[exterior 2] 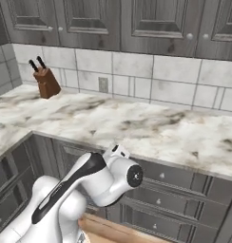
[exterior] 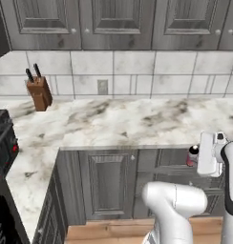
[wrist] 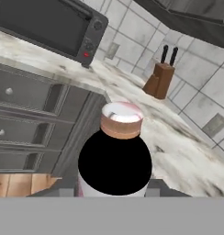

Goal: Move the drinks to the dining counter.

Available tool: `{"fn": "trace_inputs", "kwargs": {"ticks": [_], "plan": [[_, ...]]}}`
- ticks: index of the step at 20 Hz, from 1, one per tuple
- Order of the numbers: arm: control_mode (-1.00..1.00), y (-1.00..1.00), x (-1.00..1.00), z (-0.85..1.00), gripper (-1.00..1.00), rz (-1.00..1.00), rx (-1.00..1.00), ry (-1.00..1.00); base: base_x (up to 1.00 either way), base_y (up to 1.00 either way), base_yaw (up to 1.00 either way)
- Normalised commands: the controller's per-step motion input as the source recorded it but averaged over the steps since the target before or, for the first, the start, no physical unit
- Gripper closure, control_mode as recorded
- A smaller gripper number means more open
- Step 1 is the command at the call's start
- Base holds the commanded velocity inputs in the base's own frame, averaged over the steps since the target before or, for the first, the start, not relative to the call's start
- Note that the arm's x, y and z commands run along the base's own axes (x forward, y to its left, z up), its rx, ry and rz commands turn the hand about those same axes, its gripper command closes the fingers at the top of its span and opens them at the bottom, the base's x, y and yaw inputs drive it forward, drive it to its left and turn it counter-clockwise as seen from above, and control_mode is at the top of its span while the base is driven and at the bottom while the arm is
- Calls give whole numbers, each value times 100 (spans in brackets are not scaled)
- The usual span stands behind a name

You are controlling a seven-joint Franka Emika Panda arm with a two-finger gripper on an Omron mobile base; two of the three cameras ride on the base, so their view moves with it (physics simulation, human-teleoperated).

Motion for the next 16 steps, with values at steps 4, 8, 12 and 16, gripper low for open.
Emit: {"fn": "trace_inputs", "kwargs": {"ticks": [4,8,12,16], "plan": [[100,0,0,0,100,0,0,0,-100,0,7],[100,0,0,0,100,0,0,0,-97,-22,-16],[100,0,0,0,100,0,0,0,-39,-45,-55],[100,0,0,0,100,0,0,0,-13,-32,-64]]}}
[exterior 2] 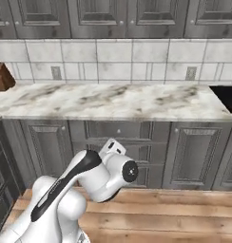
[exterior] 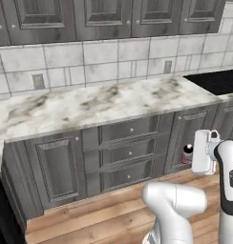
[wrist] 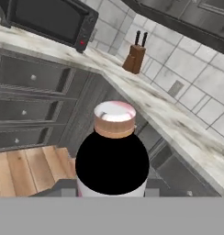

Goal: Move the drinks to the dining counter.

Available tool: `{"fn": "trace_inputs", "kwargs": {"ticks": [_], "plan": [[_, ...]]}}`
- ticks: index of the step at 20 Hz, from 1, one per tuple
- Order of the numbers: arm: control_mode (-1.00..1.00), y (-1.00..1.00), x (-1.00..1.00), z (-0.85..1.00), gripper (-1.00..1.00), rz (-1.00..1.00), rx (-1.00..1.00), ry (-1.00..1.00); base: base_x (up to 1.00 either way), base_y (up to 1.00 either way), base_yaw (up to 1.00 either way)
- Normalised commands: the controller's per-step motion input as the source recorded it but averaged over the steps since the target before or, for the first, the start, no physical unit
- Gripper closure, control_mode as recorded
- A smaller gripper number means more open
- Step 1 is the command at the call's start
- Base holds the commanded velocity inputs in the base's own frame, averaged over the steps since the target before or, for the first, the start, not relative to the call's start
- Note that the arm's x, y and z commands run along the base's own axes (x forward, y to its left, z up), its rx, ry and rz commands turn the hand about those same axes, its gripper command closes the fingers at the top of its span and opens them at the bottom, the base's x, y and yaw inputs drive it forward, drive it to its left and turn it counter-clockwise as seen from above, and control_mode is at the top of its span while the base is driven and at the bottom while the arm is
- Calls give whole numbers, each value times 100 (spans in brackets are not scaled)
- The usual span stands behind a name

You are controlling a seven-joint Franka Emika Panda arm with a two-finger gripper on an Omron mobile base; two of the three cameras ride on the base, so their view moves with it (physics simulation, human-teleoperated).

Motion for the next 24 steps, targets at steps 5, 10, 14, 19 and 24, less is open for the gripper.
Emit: {"fn": "trace_inputs", "kwargs": {"ticks": [5,10,14,19,24], "plan": [[100,0,0,0,100,0,0,0,-18,-21,-65],[100,0,0,0,100,0,0,0,-44,-7,-58],[100,0,0,0,100,0,0,0,-75,-14,-50],[100,0,0,0,100,0,0,0,-100,-1,-35],[100,0,0,0,100,0,0,0,-100,7,-22]]}}
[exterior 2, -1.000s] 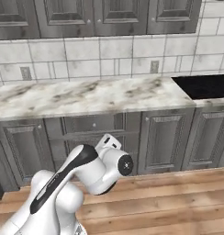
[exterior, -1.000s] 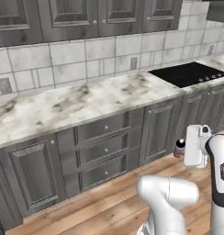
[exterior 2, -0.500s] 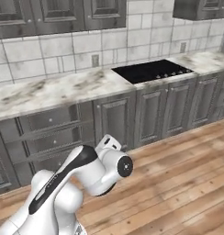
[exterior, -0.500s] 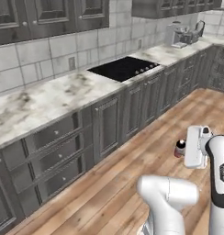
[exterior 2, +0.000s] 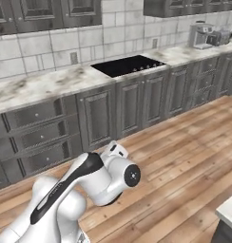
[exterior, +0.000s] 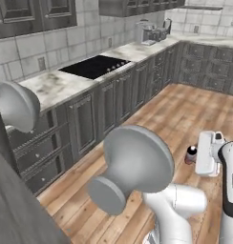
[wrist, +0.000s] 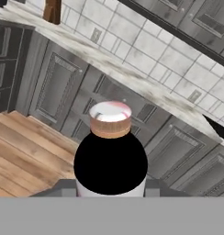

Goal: Move the drinks to the dining counter.

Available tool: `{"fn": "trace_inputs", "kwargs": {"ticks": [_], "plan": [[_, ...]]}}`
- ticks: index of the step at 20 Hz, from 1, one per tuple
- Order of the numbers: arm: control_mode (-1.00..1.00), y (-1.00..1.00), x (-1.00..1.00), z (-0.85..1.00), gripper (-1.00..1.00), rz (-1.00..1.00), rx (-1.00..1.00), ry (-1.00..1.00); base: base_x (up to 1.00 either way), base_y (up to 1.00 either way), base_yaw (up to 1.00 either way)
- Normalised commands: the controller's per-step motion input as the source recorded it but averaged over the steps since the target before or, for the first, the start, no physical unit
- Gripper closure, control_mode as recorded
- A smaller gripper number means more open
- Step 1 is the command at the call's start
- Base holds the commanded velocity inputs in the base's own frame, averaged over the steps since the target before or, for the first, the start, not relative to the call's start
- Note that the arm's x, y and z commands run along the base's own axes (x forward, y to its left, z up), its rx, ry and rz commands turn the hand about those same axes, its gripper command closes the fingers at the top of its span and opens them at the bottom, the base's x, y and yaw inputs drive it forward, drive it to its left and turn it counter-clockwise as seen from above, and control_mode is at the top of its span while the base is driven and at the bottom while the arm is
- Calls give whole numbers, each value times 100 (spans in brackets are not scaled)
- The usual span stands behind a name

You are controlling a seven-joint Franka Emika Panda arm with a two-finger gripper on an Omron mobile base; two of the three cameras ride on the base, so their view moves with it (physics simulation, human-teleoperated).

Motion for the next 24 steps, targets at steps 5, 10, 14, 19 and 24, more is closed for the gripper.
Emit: {"fn": "trace_inputs", "kwargs": {"ticks": [5,10,14,19,24], "plan": [[100,0,0,0,100,0,0,0,-100,38,-16],[100,0,0,0,100,0,0,0,-94,-12,-34],[100,0,0,0,100,0,0,0,-79,-25,-45],[100,0,0,0,100,0,0,0,-75,-28,-46],[100,0,0,0,100,0,0,0,-58,-32,-43]]}}
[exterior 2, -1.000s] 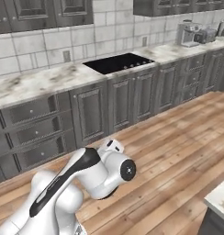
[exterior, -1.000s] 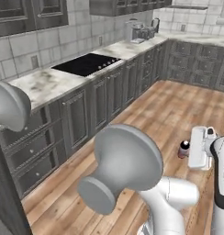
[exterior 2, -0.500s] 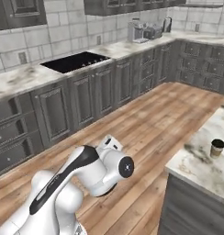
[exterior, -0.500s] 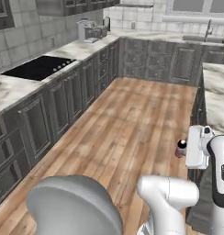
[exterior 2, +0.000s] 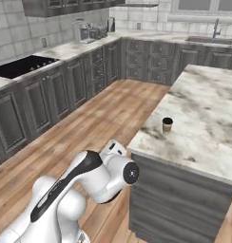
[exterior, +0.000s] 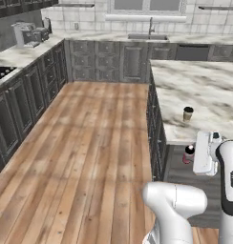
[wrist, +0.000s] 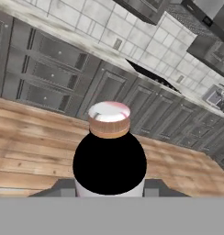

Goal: Move the drinks to the dining counter.

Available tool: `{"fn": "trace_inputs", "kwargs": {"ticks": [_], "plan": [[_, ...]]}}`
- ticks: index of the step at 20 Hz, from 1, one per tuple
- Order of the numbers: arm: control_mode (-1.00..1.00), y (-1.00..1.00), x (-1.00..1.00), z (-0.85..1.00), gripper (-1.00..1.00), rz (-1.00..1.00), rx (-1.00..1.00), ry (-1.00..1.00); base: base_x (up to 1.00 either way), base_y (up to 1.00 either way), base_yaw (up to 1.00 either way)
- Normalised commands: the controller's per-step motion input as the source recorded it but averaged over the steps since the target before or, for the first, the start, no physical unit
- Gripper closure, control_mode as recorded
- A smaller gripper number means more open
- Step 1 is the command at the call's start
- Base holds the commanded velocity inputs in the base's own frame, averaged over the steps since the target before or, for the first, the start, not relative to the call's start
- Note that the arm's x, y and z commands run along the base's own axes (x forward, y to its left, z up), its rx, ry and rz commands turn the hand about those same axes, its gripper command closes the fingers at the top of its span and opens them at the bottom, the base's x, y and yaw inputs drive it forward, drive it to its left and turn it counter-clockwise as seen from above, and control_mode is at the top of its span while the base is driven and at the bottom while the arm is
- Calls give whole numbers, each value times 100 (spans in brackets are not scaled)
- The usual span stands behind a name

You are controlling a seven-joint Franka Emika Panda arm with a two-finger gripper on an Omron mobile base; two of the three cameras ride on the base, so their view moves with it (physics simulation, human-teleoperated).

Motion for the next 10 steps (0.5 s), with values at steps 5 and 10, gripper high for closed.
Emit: {"fn": "trace_inputs", "kwargs": {"ticks": [5,10], "plan": [[100,0,0,0,100,0,0,0,-1,-33,-30],[100,0,0,0,100,0,0,0,30,-27,-18]]}}
